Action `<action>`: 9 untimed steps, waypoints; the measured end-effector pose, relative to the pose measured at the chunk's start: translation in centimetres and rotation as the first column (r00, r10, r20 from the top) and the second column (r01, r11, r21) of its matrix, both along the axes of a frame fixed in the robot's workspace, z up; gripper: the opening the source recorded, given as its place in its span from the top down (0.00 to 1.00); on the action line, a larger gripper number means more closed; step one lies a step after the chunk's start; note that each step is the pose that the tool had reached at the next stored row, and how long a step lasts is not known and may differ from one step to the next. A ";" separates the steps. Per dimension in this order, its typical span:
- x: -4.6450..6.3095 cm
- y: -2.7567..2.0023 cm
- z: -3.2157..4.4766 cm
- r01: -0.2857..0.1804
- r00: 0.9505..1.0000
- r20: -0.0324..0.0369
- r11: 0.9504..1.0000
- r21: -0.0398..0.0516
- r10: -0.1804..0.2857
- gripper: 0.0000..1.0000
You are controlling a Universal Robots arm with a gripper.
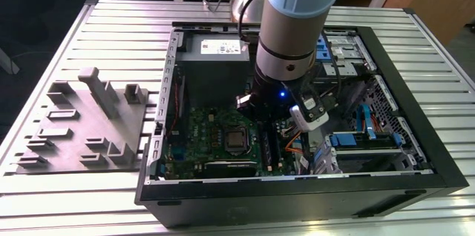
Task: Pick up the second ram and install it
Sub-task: 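Insert the second ram into the second slot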
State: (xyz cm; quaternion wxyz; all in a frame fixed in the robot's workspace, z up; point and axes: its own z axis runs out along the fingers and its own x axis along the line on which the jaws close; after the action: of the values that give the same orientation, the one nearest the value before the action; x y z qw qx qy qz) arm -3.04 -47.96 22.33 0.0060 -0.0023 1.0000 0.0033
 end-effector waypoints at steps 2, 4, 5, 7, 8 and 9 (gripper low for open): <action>0.0 0.00 0.00 0.004 1.000 0.000 1.000 0.000 -0.004 0.88; 0.1 0.00 0.00 0.008 1.000 0.000 1.000 0.000 -0.008 0.88; 0.1 0.00 0.00 0.010 1.000 0.000 1.000 0.000 -0.010 0.88; 0.1 0.00 0.00 0.014 1.000 0.000 1.000 0.000 -0.014 0.88; 0.2 0.00 0.00 0.015 1.000 0.000 1.000 0.000 -0.015 0.88; 0.2 0.00 0.00 0.017 1.000 0.000 1.000 0.000 -0.017 0.88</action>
State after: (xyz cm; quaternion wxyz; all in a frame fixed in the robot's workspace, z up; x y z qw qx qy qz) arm -2.88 -47.96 22.33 0.0061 0.0063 1.0000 0.0032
